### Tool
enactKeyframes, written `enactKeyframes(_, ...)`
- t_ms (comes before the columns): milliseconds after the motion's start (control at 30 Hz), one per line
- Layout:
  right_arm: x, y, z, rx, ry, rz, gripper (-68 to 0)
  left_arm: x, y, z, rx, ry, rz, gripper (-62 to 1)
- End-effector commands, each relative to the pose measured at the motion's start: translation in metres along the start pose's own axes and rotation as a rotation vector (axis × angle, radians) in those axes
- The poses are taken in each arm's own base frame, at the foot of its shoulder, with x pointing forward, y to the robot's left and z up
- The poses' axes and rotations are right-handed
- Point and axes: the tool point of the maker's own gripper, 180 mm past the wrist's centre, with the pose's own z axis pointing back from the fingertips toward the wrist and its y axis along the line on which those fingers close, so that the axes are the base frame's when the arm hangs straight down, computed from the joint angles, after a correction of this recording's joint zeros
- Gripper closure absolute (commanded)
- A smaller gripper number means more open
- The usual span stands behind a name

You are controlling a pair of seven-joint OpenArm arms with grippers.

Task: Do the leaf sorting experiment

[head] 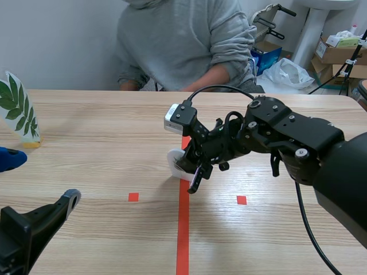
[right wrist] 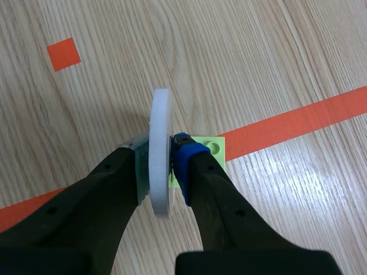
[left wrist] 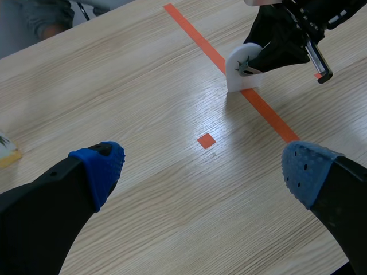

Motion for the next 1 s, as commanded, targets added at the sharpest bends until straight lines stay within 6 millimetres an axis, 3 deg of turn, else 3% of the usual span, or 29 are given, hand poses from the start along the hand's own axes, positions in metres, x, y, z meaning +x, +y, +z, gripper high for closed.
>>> enactKeyframes(0,0.017,-0.013,0.008,-0.024,-0.048,0.021,-4.1,0.007,-0.002,0.000,-0.005,-0.026,0.003,-58.7)
enactKeyframes(100,0.015,-0.018,0.012,-0.042,-0.038,0.017,-2.1,0.007,-0.002,0.000,-0.005,-0.025,0.003,-58.7)
enactKeyframes(233,0.015,-0.040,0.029,-0.132,-0.044,-0.051,-2.1,0.007,-0.002,0.000,-0.005,-0.025,0.003,-58.7)
enactKeyframes(467,0.000,-0.081,0.096,-0.372,-0.098,-0.185,-2.0,0.007,-0.002,0.000,-0.005,-0.026,0.003,-58.7)
enactKeyframes(667,-0.050,-0.102,0.155,-0.598,-0.072,-0.383,-2.0,0.007,-0.002,0.000,-0.005,-0.026,0.003,-58.7)
enactKeyframes(967,-0.124,-0.101,0.219,-0.772,-0.094,-0.665,-2.0,0.007,-0.002,0.000,-0.005,-0.026,0.003,-58.7)
